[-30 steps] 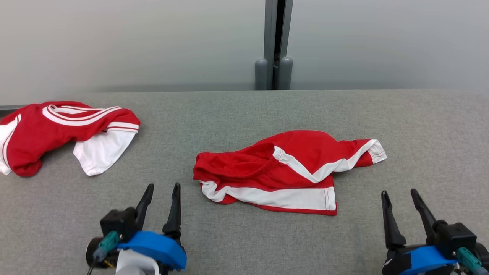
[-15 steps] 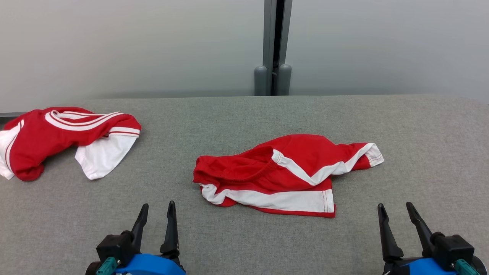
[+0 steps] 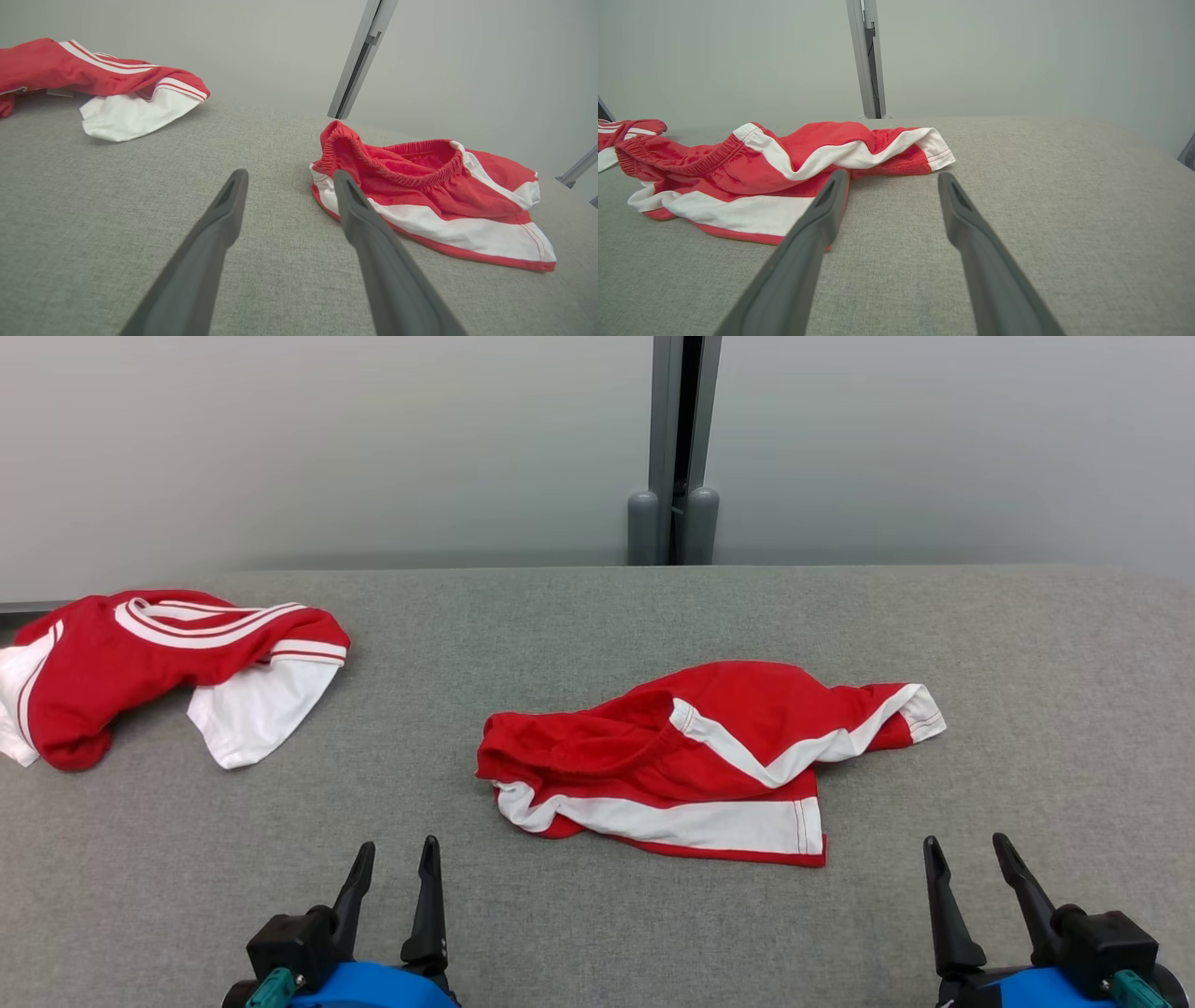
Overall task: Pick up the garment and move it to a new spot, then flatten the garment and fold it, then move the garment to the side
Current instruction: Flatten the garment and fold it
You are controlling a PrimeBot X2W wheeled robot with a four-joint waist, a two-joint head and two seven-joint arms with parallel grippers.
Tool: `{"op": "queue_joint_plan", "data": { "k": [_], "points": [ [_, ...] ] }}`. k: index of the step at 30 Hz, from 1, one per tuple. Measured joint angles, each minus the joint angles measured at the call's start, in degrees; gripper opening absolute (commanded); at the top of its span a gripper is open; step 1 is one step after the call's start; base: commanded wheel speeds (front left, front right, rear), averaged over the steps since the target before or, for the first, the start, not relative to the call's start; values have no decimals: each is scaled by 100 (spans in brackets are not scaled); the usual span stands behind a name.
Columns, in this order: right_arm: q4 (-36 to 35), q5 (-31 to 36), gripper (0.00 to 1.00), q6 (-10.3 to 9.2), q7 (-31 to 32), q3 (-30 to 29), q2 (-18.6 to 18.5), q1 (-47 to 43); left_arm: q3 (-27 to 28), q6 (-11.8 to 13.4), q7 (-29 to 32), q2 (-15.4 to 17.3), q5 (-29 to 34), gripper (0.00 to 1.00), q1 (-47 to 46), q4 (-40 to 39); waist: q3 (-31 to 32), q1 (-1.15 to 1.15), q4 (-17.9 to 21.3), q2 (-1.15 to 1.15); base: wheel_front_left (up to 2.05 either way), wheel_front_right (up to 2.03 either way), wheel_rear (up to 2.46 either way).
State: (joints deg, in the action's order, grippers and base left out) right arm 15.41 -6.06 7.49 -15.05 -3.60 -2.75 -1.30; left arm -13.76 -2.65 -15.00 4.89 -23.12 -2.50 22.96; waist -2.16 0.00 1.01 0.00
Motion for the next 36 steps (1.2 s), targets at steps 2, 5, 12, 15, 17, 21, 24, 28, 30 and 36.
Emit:
{"op": "queue_joint_plan", "data": {
  "k": [2,5,12,15,17,21,24,28,30,36],
  "points": [
    [7,0,100,0,0,-1,0,7,12,-20,0,-16,20,100,-5,22,-11,0,-14,0,0,0,0],
    [18,0,100,0,0,1,0,24,26,-35,0,-36,65,100,-22,43,-27,0,-37,0,0,0,0],
    [65,44,100,0,0,35,0,116,47,-59,0,-82,155,100,-76,77,-89,0,-108,0,0,0,0],
    [156,94,100,0,0,81,-1,235,32,-85,0,-103,208,100,-133,78,-134,0,-176,0,0,0,0],
    [311,160,100,0,0,132,0,345,21,-89,0,-112,253,100,-160,74,-177,0,-239,0,0,0,0],
    [912,294,100,0,62,233,0,710,10,-101,0,-126,297,100,-271,26,-278,0,-406,0,0,0,0],
    [1425,356,100,0,286,291,-1,1046,3,-121,0,-140,312,100,-292,-21,-358,0,-551,0,0,0,0],
    [1987,399,100,0,445,339,1,1405,16,-127,-1,-158,289,100,-346,-93,-472,0,-743,0,0,0,0],
    [2198,394,100,0,478,372,2,1527,26,-126,0,-164,293,100,-346,-122,-531,1,-814,0,0,0,0],
    [2371,191,0,1,209,494,2,1767,108,-120,-1,-171,292,100,-345,-175,-611,2,-835,0,0,0,0]
  ]
}}
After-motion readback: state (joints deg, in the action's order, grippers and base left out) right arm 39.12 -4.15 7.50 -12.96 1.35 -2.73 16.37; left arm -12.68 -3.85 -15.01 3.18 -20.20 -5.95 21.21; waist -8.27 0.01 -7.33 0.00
